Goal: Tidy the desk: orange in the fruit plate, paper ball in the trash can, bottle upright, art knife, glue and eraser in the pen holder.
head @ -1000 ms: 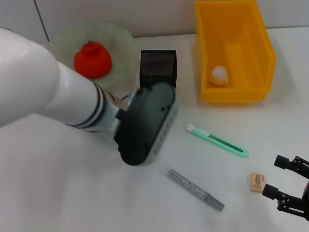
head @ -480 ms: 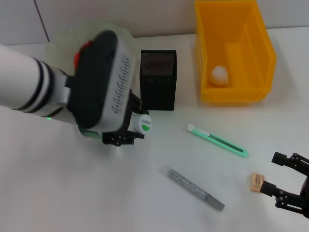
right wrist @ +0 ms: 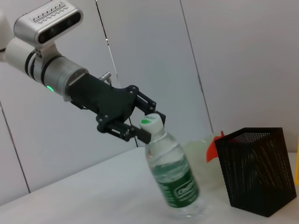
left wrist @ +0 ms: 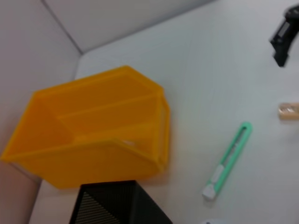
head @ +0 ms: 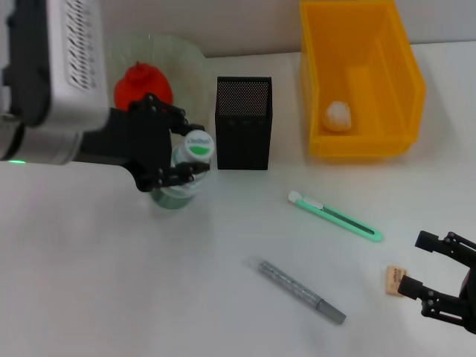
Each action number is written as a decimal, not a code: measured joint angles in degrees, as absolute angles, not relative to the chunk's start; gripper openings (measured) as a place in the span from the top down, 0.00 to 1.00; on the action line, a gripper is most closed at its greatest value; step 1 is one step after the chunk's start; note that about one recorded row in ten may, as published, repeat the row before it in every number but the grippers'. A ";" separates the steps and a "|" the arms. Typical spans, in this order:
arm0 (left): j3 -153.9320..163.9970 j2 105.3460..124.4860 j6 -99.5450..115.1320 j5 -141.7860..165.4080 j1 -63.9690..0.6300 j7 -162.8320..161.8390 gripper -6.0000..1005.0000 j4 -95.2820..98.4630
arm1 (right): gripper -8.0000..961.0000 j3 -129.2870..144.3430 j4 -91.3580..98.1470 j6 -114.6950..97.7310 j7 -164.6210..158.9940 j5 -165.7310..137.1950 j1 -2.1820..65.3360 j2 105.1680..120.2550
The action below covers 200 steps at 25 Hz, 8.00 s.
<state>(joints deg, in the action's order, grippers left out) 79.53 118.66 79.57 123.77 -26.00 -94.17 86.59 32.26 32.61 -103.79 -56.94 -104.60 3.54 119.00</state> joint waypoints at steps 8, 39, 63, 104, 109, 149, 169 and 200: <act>71.84 118.65 79.28 115.75 -23.15 -96.79 0.55 83.75 | 0.13 32.25 32.61 -103.89 -56.95 -104.59 3.87 119.00; 60.49 118.39 78.95 111.94 -18.15 -104.96 0.53 80.46 | 0.13 32.25 32.61 -103.53 -56.95 -104.58 5.19 118.92; 60.79 118.55 77.65 111.76 -17.74 -104.16 0.50 78.38 | 0.13 32.25 32.61 -103.53 -56.87 -104.58 5.27 118.91; 55.52 118.40 80.60 90.55 -11.64 -92.51 0.14 79.41 | 0.13 31.97 32.86 -103.69 -56.82 -104.39 5.71 118.77; 53.13 118.20 93.80 78.93 -8.61 -79.14 0.14 73.95 | 0.13 30.09 33.05 -104.07 -57.28 -104.43 5.84 118.78; 52.13 118.07 105.65 93.60 -14.96 -47.49 0.14 26.07 | 0.13 58.48 98.68 -121.39 -143.65 -151.53 39.56 117.55; 52.21 118.54 98.99 97.93 -14.90 -46.71 0.14 26.01 | 0.20 71.72 73.93 -100.94 -144.57 -155.88 46.04 119.14; 53.65 118.56 98.26 98.09 -14.84 -45.25 0.14 25.21 | 0.30 80.56 59.26 -85.52 -145.19 -154.31 48.63 119.53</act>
<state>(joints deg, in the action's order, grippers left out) 53.65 118.56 98.26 98.09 -14.84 -45.25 25.21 80.56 59.26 -85.52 -145.19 -154.31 48.63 119.53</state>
